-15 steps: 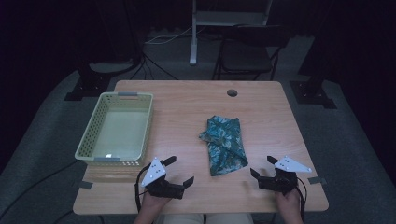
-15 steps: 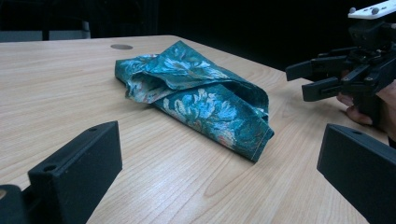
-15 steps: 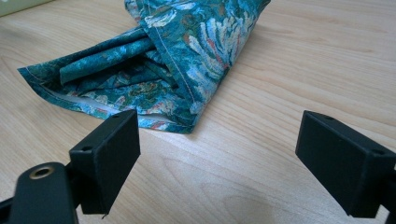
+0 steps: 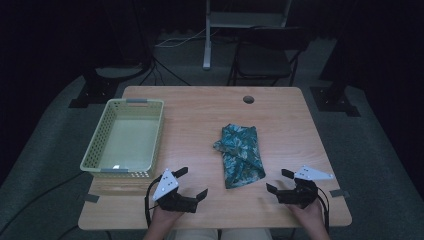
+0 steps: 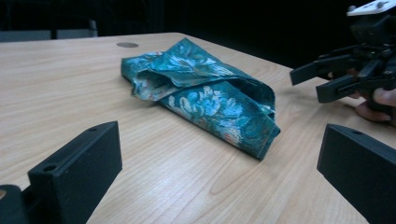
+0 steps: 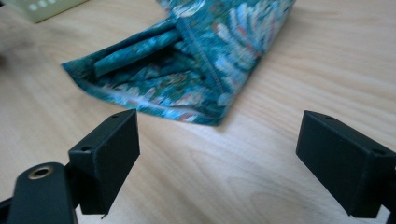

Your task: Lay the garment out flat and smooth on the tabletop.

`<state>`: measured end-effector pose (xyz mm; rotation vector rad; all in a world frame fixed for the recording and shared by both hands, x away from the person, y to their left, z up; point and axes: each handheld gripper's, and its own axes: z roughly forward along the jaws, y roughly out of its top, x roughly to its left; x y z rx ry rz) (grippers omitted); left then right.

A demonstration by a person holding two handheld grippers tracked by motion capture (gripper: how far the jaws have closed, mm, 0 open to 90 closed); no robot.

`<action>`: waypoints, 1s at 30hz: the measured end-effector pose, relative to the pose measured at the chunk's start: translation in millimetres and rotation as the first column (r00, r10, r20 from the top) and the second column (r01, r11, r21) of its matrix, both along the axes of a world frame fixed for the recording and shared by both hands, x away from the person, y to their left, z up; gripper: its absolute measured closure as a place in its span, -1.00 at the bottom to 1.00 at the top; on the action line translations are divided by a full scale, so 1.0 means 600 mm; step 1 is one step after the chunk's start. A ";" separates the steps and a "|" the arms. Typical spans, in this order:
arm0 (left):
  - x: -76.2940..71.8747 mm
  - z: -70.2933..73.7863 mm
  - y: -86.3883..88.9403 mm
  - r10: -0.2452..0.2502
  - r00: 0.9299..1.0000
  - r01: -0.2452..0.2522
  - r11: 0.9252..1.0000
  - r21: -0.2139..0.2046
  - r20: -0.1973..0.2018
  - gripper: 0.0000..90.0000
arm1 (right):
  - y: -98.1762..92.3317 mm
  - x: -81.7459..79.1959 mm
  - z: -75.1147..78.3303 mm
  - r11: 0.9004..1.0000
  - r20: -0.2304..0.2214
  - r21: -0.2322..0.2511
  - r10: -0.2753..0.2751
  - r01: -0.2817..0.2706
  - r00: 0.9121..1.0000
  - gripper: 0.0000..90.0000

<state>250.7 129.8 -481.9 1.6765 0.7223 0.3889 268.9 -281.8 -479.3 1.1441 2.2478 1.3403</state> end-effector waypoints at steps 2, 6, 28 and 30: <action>0.001 0.000 0.000 -0.006 1.000 0.006 1.000 -0.005 -0.004 -0.99 | 0.001 0.001 0.000 1.000 -0.015 -0.014 0.013 -0.014 1.000 -0.72; 0.003 0.000 0.000 -0.017 1.000 0.017 1.000 -0.008 -0.015 -0.99 | 0.004 0.002 0.003 0.999 -0.036 -0.036 0.028 -0.029 0.999 -0.72; 0.005 0.000 -0.001 -0.034 0.999 0.034 0.999 -0.010 -0.029 -0.99 | 0.003 0.001 0.037 1.000 -0.016 -0.015 0.017 -0.018 1.000 -0.70; 0.004 0.000 -0.001 -0.035 0.999 0.034 0.999 -0.009 -0.028 -0.99 | 0.006 0.002 0.044 1.000 -0.007 -0.007 0.025 -0.025 1.000 -0.70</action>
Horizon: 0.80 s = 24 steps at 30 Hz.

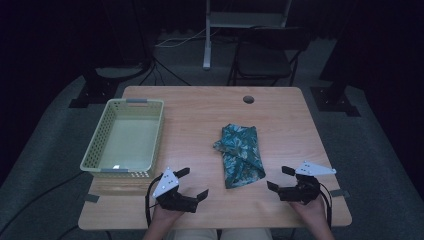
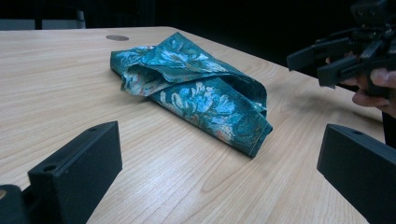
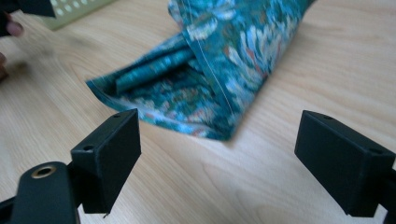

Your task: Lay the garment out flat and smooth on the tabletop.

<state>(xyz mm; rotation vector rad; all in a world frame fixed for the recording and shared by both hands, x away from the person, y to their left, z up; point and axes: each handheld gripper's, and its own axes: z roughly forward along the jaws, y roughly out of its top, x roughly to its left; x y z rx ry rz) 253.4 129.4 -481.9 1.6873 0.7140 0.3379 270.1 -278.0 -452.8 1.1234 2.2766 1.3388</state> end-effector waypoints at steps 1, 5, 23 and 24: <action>0.000 0.000 0.000 0.000 1.000 0.000 1.000 0.000 0.000 -0.99 | 0.002 0.001 0.003 1.000 0.007 -0.004 0.002 -0.002 1.000 -0.69; 0.000 0.000 0.000 -0.011 1.000 0.011 1.000 0.000 -0.001 -0.99 | 0.012 0.006 0.020 1.000 0.034 -0.019 0.014 -0.014 0.999 -0.67; 0.000 0.000 -0.001 -0.009 1.000 0.009 1.000 0.001 -0.005 -0.99 | 0.124 0.080 0.093 0.987 0.107 -0.042 0.157 -0.153 0.982 -0.57; 0.000 0.000 -0.001 -0.012 1.000 0.012 1.000 0.000 -0.006 -0.99 | 0.131 0.086 0.095 0.986 0.106 -0.046 0.161 -0.157 0.981 -0.55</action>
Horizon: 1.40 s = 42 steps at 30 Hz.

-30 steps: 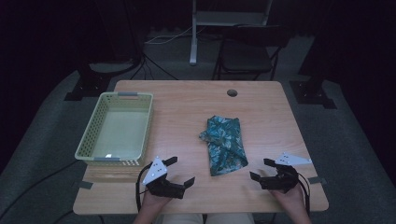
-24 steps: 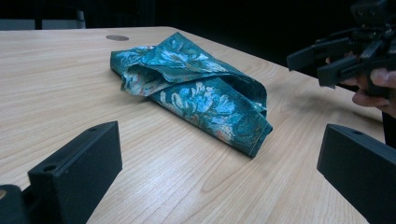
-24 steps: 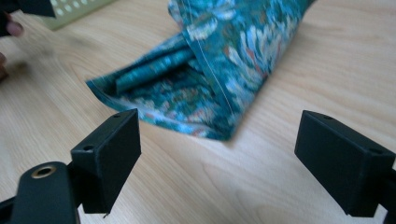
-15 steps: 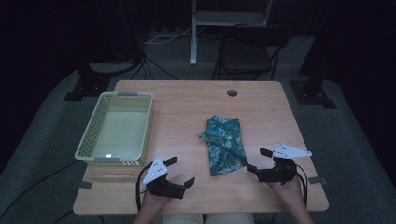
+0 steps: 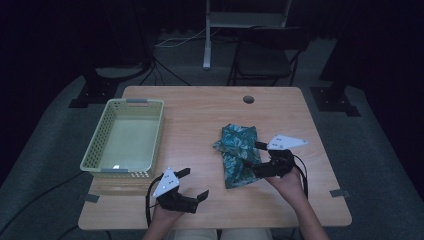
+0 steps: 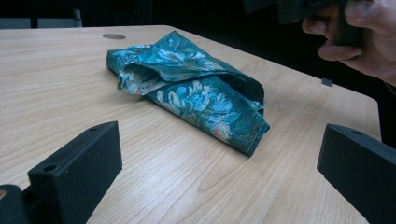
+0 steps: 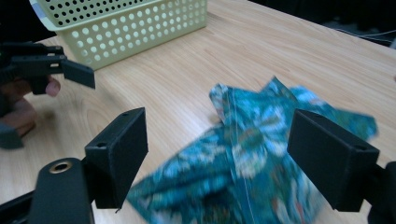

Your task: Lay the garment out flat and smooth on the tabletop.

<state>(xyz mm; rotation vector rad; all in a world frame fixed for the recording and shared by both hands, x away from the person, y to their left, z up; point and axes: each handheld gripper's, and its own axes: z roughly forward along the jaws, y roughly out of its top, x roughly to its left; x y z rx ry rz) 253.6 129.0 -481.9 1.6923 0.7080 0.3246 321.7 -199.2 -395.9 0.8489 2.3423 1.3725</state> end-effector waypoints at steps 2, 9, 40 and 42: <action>0.000 0.000 0.000 0.002 1.000 -0.002 1.000 -0.001 -0.002 -0.99 | 0.014 0.012 0.002 1.000 -0.002 -0.008 0.012 -0.012 1.000 -0.53; 0.001 0.000 0.001 -0.001 1.000 0.001 1.000 -0.004 -0.004 -0.99 | 0.054 0.055 0.006 0.999 -0.011 -0.047 0.020 -0.021 1.000 -0.53; 0.002 0.000 0.001 0.002 1.000 -0.002 1.000 -0.012 -0.021 -0.99 | 0.154 0.153 -0.085 0.952 -0.202 -0.301 -0.013 -0.050 0.979 -0.23; 0.002 0.000 0.001 0.003 1.000 -0.003 1.000 -0.011 -0.020 -0.99 | 0.158 0.153 -0.090 0.949 -0.199 -0.312 -0.023 -0.041 0.980 -0.18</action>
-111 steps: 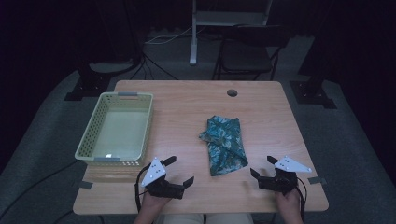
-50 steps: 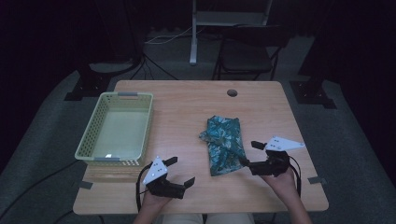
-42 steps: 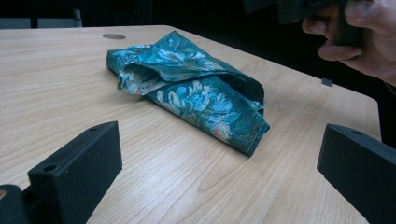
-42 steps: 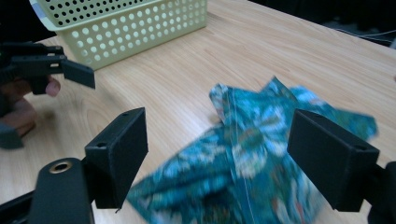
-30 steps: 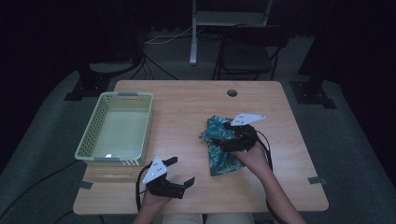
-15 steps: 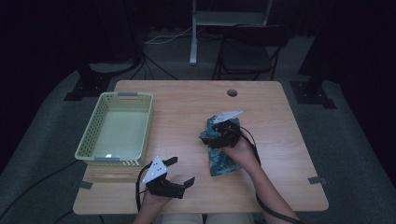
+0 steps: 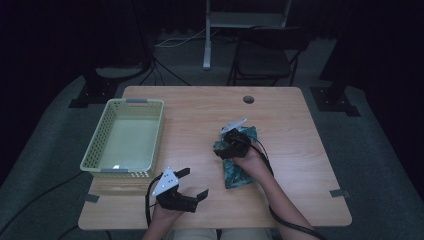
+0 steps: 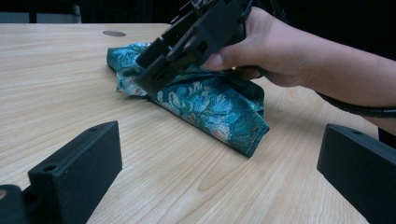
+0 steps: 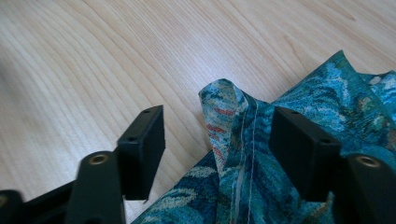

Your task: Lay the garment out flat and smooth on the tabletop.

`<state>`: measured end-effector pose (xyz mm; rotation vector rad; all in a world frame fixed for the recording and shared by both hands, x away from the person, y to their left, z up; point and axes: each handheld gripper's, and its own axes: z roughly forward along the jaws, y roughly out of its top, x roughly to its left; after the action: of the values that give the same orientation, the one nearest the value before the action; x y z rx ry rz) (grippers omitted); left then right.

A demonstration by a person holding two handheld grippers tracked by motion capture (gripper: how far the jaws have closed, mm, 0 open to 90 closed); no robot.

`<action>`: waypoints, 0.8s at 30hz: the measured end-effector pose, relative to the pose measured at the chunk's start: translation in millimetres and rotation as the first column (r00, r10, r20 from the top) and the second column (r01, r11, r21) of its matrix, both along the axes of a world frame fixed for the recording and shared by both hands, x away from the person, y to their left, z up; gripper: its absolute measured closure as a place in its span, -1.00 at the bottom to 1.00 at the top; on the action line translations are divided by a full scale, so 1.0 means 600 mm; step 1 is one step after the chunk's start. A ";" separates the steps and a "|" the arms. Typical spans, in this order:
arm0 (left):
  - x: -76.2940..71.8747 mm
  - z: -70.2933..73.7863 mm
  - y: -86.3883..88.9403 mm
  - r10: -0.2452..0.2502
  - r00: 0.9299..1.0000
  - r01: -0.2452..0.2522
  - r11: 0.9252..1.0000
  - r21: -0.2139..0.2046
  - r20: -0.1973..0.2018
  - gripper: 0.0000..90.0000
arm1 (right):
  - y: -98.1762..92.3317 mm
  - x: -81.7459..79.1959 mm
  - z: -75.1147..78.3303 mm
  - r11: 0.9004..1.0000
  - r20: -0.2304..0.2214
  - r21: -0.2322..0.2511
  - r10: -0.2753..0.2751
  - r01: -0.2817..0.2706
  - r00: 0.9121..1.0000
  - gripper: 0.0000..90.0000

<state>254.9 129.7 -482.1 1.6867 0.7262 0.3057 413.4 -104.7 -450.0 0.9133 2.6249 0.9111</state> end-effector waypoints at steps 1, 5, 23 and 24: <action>0.000 0.000 0.000 -0.002 1.000 0.002 1.000 0.000 0.002 -0.99 | 0.001 0.000 -0.002 1.000 0.004 -0.010 -0.005 0.005 1.000 -0.14; 0.000 0.000 0.000 0.000 1.000 0.000 1.000 0.003 -0.001 -0.99 | 0.006 0.001 -0.010 0.998 0.013 -0.060 -0.036 0.037 0.999 0.08; 0.001 0.000 0.000 -0.006 1.000 0.006 1.000 -0.001 -0.003 -0.99 | -0.007 -0.010 0.010 0.997 0.070 -0.032 -0.071 0.073 0.995 0.96; 0.001 0.000 0.000 -0.006 1.000 0.006 1.000 -0.001 -0.004 -0.99 | -0.012 -0.012 0.014 0.997 0.078 -0.019 -0.076 0.077 0.994 0.96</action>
<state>255.5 130.0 -482.1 1.6886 0.7239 0.2984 406.2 -111.6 -441.5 0.9467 2.5124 0.8785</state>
